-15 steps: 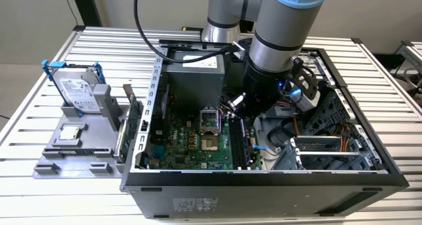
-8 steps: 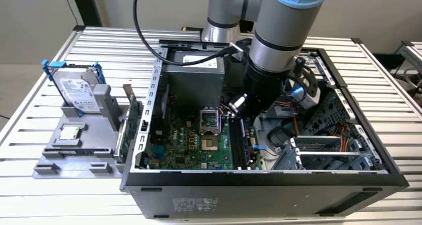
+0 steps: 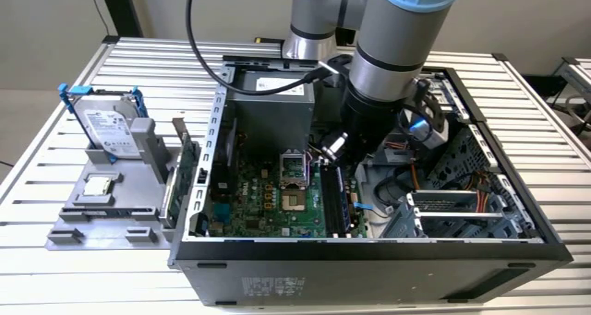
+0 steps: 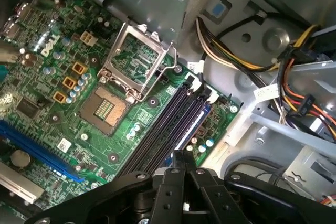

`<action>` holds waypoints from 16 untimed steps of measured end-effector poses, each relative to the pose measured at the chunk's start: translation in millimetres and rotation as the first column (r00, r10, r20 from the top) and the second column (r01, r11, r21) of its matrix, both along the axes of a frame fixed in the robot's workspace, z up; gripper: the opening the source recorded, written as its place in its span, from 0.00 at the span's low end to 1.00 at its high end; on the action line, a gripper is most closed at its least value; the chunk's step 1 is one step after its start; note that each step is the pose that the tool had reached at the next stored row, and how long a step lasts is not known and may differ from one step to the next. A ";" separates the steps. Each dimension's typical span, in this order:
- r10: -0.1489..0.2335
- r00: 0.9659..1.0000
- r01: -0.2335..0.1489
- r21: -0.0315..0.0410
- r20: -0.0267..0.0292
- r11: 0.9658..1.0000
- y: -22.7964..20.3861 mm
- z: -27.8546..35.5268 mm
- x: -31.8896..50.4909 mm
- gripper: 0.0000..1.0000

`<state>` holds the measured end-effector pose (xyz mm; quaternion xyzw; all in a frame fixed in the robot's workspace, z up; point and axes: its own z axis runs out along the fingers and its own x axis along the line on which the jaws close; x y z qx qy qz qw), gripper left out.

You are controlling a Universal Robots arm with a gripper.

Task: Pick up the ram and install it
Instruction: 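Press down the ram until it locks into place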

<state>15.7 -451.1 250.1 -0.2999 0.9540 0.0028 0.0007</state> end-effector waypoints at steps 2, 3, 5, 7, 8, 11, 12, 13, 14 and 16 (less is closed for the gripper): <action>0.025 1.000 -0.025 0.000 0.000 1.000 0.0 -0.1 0.0 0.00; 0.042 0.999 -0.042 0.000 0.000 0.999 0.0 -0.1 0.0 0.00; 0.078 0.997 -0.078 0.000 0.000 0.997 0.0 -0.2 0.0 0.00; 0.106 0.994 -0.106 0.000 0.000 0.994 0.0 -0.2 0.0 0.00; 0.118 0.993 -0.118 0.000 0.000 0.993 0.0 -0.2 0.0 0.00; 0.153 0.988 -0.153 0.000 0.000 0.988 0.0 -0.3 0.0 0.00; 0.165 0.986 -0.165 0.000 0.000 0.986 0.0 -0.3 -0.1 0.00; 0.177 0.984 -0.177 0.000 0.000 0.984 0.0 -0.4 -0.1 0.00; 0.191 0.982 -0.191 0.000 0.000 0.982 0.0 -0.4 -0.1 0.00; 0.215 0.977 -0.215 0.000 0.000 0.977 0.0 -0.5 -0.2 0.00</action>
